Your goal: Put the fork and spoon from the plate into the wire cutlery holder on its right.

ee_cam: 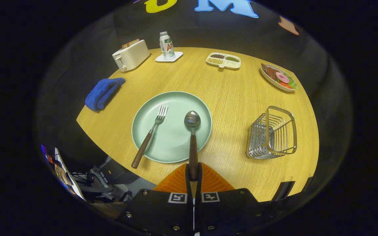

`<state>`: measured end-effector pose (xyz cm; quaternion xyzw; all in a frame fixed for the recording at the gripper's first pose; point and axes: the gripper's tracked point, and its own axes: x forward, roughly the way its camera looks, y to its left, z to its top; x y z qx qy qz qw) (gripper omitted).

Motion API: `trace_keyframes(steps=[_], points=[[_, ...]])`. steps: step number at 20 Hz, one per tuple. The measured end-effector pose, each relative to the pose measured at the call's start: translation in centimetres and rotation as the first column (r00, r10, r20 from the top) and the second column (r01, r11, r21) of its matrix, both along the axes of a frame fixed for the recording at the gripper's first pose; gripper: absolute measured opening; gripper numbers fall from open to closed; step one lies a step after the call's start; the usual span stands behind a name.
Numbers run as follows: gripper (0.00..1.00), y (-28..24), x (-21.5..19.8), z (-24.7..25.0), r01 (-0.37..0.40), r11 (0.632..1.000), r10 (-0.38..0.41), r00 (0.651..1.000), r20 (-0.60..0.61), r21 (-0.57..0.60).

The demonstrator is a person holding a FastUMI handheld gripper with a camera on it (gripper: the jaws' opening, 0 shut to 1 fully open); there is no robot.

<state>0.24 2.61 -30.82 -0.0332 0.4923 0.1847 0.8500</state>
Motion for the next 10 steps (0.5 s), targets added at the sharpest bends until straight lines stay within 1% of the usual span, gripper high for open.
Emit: trace_keyframes(steps=[2,5,8,10], points=[[0.02,0.3,-0.1,0.8,0.005,1.0,-0.005,1.0,-0.005,0.025],[0.02,-0.7,-0.7,3.1,0.0,0.999,0.001,1.0,-0.022,0.043],[0.02,-2.8,-1.6,5.7,-0.003,0.998,0.007,0.998,-0.067,0.06],[0.02,-4.8,-1.8,7.4,-0.012,0.999,0.015,0.997,-0.074,0.047]])
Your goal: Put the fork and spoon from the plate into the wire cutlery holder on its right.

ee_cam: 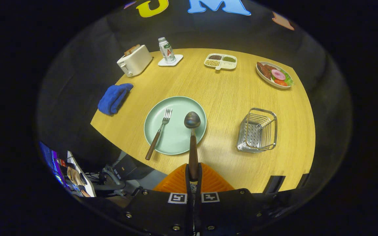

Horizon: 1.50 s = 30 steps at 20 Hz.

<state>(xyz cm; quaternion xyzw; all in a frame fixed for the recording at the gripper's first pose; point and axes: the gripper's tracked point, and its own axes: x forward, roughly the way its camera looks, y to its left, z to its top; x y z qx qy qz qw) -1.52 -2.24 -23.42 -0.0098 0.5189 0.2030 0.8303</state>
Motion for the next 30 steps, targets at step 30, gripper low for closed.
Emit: trace_keyframes(steps=[30], points=[[0.02,-11.4,3.4,-2.0,0.146,0.976,-0.172,0.972,-0.158,-0.163]])
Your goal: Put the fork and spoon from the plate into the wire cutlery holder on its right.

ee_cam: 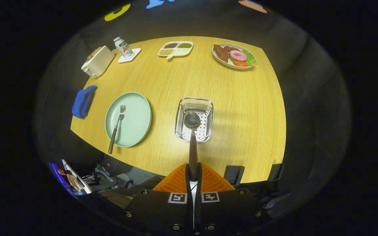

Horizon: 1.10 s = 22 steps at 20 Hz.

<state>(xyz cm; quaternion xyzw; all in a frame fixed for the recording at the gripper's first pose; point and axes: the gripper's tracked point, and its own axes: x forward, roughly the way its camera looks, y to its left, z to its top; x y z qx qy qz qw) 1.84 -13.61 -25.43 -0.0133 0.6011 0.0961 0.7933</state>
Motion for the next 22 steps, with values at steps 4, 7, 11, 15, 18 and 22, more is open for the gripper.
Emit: trace_keyframes(steps=[4,7,11,15,18,22], points=[[0.02,0.2,1.0,-0.8,0.0,1.0,0.0,1.0,-0.025,-0.002],[0.02,0.0,1.5,-1.2,0.009,1.0,-0.009,1.0,-0.028,-0.007],[0.11,0.2,2.4,-0.1,0.078,0.995,-0.077,0.997,-0.015,0.061],[0.17,-0.5,2.8,1.6,0.092,0.992,-0.096,0.994,0.044,0.089],[0.2,-0.6,2.5,3.5,0.104,0.988,-0.116,0.988,0.101,0.116],[0.2,0.6,1.4,5.8,0.108,0.984,-0.131,0.977,0.167,0.139]])
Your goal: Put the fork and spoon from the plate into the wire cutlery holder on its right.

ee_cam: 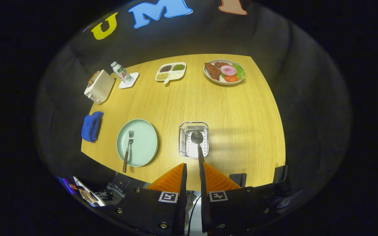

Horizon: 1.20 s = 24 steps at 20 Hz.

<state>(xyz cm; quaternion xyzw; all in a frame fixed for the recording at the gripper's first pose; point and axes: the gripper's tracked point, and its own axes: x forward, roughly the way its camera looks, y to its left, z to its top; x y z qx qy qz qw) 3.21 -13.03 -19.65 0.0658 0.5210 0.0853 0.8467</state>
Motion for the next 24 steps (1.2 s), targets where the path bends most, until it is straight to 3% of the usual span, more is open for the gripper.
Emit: trace_keyframes(steps=[6,9,12,24], points=[[0.2,5.9,-2.3,1.8,-0.067,0.998,0.066,0.995,0.081,0.01],[0.2,8.9,-4.6,0.4,-0.142,0.99,0.141,0.989,0.042,0.015],[0.2,10.6,-5.7,-0.8,-0.158,0.987,0.158,0.987,0.014,0.038],[0.2,19.2,-5.7,-2.9,-0.242,0.969,0.238,0.968,0.074,0.045]])
